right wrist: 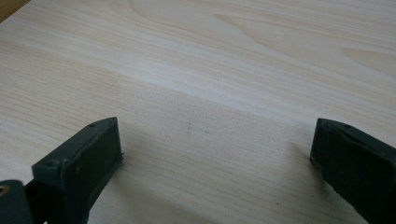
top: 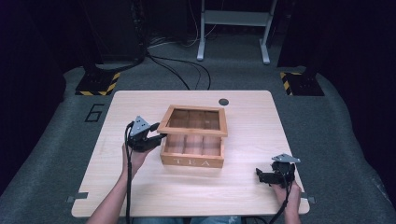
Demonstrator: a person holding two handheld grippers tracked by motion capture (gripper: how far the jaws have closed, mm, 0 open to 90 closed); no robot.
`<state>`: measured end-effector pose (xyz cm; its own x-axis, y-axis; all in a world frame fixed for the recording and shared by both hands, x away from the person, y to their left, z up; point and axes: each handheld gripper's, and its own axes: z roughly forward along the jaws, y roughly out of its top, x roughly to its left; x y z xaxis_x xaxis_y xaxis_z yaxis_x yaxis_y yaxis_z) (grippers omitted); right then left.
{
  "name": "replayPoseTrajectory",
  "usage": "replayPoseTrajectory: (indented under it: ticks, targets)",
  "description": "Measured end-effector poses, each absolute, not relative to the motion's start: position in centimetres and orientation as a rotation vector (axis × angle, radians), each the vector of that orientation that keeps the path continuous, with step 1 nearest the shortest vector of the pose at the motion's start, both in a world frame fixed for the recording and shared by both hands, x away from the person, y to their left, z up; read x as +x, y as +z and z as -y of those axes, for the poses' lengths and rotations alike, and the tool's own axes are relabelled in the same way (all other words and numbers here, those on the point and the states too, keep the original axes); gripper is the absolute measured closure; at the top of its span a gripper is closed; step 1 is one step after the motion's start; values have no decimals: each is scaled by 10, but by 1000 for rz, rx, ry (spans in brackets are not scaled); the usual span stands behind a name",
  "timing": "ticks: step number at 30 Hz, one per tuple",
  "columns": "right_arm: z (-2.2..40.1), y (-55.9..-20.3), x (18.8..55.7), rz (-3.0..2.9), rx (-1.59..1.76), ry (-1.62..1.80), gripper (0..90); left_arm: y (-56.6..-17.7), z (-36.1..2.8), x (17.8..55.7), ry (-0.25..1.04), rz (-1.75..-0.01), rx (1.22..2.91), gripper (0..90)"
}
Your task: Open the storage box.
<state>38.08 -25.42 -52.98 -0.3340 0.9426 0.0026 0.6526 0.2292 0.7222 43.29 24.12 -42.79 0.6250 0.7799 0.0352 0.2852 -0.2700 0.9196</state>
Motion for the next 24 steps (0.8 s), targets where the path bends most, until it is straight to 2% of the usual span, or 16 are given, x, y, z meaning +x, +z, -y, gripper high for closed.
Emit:
replayPoseTrajectory:
  ticks: [24]
  targets:
    - [254,-530,381,-2071,1461,886,15,-479,-238,430,435,-915,1869,417]
